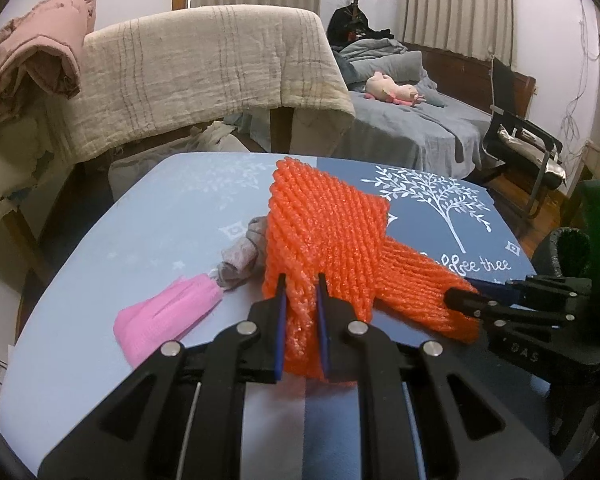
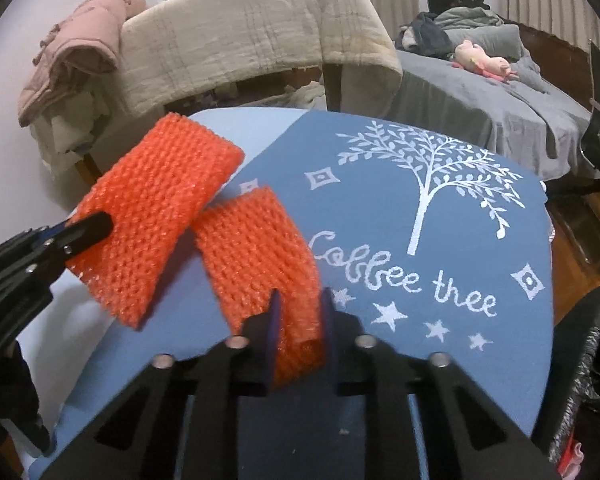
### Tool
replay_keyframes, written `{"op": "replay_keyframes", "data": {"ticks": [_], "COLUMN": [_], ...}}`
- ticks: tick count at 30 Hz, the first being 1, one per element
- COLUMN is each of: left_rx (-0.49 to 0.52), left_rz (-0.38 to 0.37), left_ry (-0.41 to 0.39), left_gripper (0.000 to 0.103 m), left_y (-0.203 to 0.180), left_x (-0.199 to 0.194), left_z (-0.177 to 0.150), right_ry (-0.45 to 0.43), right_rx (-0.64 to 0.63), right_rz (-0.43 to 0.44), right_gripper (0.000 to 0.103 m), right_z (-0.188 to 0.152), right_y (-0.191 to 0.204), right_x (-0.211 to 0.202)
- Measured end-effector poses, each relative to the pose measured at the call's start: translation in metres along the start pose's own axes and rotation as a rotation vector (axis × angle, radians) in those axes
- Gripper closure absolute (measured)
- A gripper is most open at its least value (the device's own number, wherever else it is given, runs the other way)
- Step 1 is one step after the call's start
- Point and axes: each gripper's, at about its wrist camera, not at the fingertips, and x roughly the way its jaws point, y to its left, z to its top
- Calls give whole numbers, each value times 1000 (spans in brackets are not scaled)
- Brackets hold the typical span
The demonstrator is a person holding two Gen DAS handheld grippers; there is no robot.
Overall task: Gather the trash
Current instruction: 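Grasp the second orange mesh sleeve with the right tool while the left tool holds one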
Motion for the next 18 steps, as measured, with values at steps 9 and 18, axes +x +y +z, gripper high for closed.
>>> {"op": "replay_keyframes", "data": {"ticks": [9, 18], "left_rx": [5, 26], "left_rz": [-9, -30], "left_ry": [-25, -67], "left_gripper": [91, 91], "left_y": [-12, -42], "left_x": [-15, -37], "left_z": [6, 21], "right_ry": [-70, -148], "right_rx": [55, 102], "right_rz": [-12, -76], "right_gripper": [91, 91], "right_z": [3, 5], "right_y": [-15, -38], "right_x": [-44, -98]}}
